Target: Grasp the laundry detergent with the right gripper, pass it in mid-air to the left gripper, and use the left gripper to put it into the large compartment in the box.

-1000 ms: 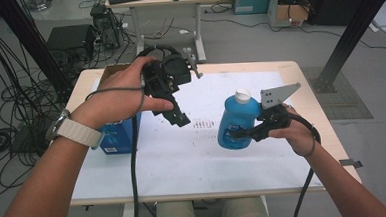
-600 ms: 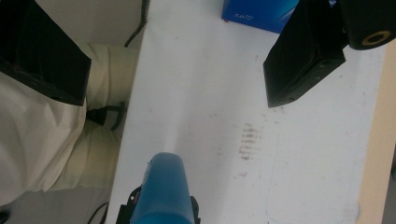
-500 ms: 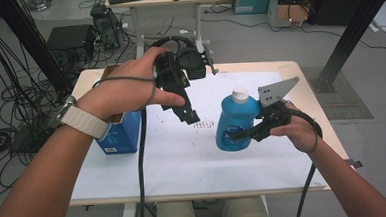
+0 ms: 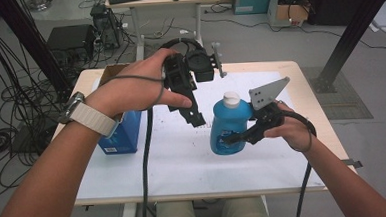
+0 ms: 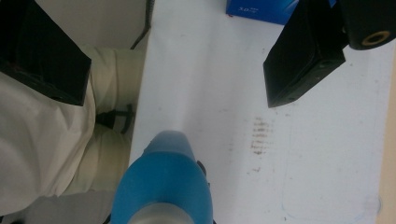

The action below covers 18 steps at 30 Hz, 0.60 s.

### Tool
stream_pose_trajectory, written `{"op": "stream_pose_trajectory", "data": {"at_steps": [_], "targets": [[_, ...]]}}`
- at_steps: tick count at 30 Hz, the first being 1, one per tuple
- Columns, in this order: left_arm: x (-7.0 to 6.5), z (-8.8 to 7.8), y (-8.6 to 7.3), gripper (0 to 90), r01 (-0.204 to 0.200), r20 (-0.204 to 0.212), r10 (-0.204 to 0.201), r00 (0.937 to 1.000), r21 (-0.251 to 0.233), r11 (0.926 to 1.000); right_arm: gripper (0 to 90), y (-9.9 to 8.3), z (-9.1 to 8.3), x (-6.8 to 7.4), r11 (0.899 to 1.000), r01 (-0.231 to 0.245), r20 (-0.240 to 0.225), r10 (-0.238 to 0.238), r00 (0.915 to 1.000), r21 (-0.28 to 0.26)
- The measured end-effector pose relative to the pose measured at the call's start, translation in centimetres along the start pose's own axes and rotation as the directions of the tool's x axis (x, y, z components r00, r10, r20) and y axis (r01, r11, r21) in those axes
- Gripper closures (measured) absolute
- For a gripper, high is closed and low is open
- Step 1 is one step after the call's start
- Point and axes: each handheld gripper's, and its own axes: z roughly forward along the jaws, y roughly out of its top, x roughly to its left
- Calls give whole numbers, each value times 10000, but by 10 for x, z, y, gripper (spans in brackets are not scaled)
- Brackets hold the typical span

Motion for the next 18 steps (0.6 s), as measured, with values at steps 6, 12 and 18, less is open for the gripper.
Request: {"op": "stream_pose_trajectory", "data": {"at_steps": [6, 12, 18], "targets": [[1, 6, 3, 78, -95, 211, 94, 9997, 39, 9999, 426, 3, 9, -1, 9999, 110, -92, -109, 9999, 128], [2, 10, 5, 78, -178, 300, 178, 9994, -16, 9998, 426, 4, 15, -3, 9991, 197, -94, -194, 9998, 364], [4, 15, 6, 78, -210, 332, 211, 9992, -47, 9998, 426, 5, 20, -5, 9981, 156, -94, -151, 9998, 592]]}}
